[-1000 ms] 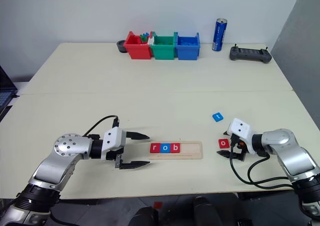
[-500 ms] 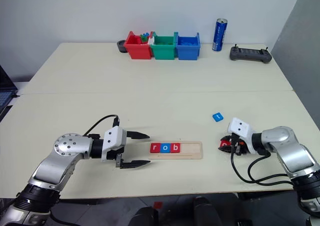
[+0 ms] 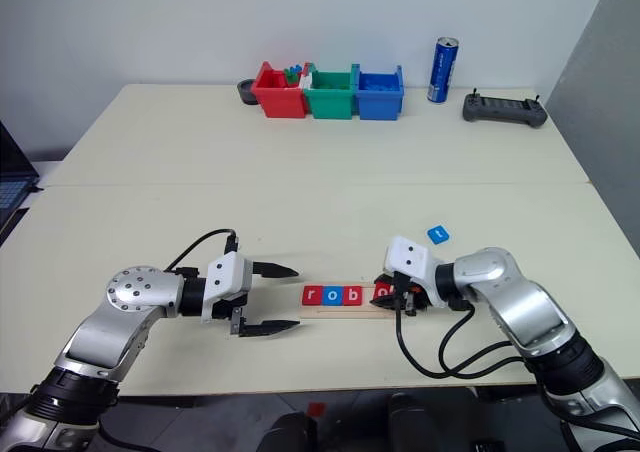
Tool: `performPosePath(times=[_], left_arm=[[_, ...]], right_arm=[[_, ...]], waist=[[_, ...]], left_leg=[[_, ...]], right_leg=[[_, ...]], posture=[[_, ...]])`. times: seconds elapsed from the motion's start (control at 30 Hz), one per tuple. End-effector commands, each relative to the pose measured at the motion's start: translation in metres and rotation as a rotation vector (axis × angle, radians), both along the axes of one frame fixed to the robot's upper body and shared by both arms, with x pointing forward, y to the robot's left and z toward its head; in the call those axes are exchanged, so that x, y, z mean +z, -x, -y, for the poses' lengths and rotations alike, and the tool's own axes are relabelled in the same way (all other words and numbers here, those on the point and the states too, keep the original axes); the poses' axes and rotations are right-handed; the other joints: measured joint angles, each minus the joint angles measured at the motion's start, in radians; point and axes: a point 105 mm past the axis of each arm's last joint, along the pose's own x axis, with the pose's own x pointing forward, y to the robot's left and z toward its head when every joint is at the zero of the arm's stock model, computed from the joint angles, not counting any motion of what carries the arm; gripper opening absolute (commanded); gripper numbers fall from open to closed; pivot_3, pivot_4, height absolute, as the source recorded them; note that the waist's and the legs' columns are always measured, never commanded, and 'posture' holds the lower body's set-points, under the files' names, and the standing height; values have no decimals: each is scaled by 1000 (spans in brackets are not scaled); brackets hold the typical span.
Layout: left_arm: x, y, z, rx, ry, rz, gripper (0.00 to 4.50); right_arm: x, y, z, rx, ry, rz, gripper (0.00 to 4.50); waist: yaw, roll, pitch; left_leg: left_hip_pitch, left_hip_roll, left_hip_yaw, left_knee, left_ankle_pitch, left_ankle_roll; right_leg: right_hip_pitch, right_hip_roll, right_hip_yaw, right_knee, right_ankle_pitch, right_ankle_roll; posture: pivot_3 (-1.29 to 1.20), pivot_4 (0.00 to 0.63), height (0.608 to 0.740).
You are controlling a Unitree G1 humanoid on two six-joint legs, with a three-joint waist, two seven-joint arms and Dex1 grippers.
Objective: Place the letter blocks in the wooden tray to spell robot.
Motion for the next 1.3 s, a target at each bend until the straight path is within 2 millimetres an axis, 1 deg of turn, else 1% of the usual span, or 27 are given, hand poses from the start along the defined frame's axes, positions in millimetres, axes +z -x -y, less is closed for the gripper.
performPosePath(times=[0.03, 0.17, 0.5, 0.57, 0.6, 0.63, 0.7, 0.73, 0.8, 0.87, 0.93, 1.0, 1.07, 1.13, 1.2, 1.27, 1.3], left_arm=[[9, 2, 1, -13, -1, 46, 4500], [8, 2, 0, -9, 1, 46, 4500], [8, 3, 0, -6, 0, 47, 4500], [8, 4, 0, -5, 1, 47, 4500], [8, 4, -1, -5, 1, 46, 4500], [8, 5, -1, -4, 0, 46, 4500], [8, 5, -1, -4, 0, 45, 4500], [8, 5, -1, -3, 0, 45, 4500], [8, 5, -1, -2, 0, 45, 4500], [8, 4, -1, -1, 0, 45, 4500], [7, 4, -2, 1, 0, 44, 4500], [7, 4, -2, 2, 0, 43, 4500], [6, 4, -2, 4, 1, 42, 4500], [5, 4, -2, 5, 1, 41, 4500], [5, 4, -2, 4, 1, 41, 4500], [5, 3, -1, 1, 2, 41, 4500], [5, 3, -1, 0, 2, 41, 4500]], right_arm=[[7, -3, -7, 28, -1, 53, 1407], [4, -3, -11, 49, 7, 57, 1407], [0, -6, -13, 94, 36, 74, 1407], [0, -5, -14, 106, 36, 74, 2167], [0, -5, -14, 111, 33, 77, 2400], [0, -5, -15, 116, 31, 79, 2805], [1, -5, -15, 120, 29, 83, 3444], [2, -5, -16, 119, 25, 87, 3882], [10, -7, -17, 107, 8, 100, 4476], [18, -6, -16, 93, -13, 106, 4476], [25, -1, -11, 82, -23, 107, 4476], [27, 3, -7, 70, -20, 105, 4047], [25, 13, 2, 59, -4, 85, 3517], [23, 24, 8, 52, 2, 64, 2732], [22, 32, 9, 47, 0, 45, 2089], [18, 39, 9, 47, 4, 26, 1335], [15, 41, 8, 47, 8, 19, 835]], waist=[[0, 0, 0], [1, 0, 0], [0, 0, 0], [1, 0, 0], [1, 0, 0], [1, 0, 0], [0, 0, 0], [1, 0, 0], [1, 0, 0], [1, 0, 0], [2, 0, 0], [5, 0, 0], [10, 0, 0], [14, 0, 0], [15, 0, 0], [15, 0, 0], [14, 0, 0]], left_leg=[[0, 0, 0, 0, 0, 0], [0, 0, 0, 0, 0, 0], [0, 0, 0, 0, 0, 0], [0, 0, 0, 0, 0, 0], [0, 0, 0, 0, 0, 0], [0, 0, 0, 0, 0, 0], [0, 0, 0, 0, 0, 0], [0, 0, 0, 0, 0, 0], [0, 0, 0, 0, 0, 0], [0, 0, 0, 0, 0, 0], [0, 0, 0, 0, 0, 0], [0, 0, -1, 0, 0, 0], [0, 0, -1, 0, 0, 0], [0, 0, -1, 0, 0, 0], [0, 0, -1, 0, 0, 0], [0, 0, -1, 0, 0, 0], [0, 0, 0, 0, 0, 0]], right_leg=[[0, 0, 0, 0, 0, 0], [0, 0, 0, 0, 0, 0], [0, 0, 0, 0, 0, 0], [0, 0, 0, 0, 0, 0], [0, 0, 0, 0, 0, 0], [0, 0, 0, 0, 0, 0], [0, 0, 0, 0, 0, 0], [0, 0, 0, 0, 0, 0], [0, 0, 0, 0, 0, 0], [0, 0, 0, 0, 0, 0], [0, 0, 0, 0, 0, 0], [0, 0, 0, 0, 0, 0], [0, 0, -1, 0, 0, 0], [0, 0, -1, 0, 0, 0], [0, 0, -1, 0, 0, 0], [0, 0, -1, 0, 0, 0], [0, 0, -1, 0, 0, 0]], posture=[[0, 150, 740], [0, 150, 740], [0, 150, 740], [0, 150, 740], [0, 150, 740], [0, 150, 740], [0, 150, 740], [0, 150, 740], [0, 150, 740], [0, 150, 740], [0, 150, 740], [0, 150, 740], [0, 150, 740], [0, 150, 740], [0, 150, 740], [0, 150, 740], [0, 150, 740]])
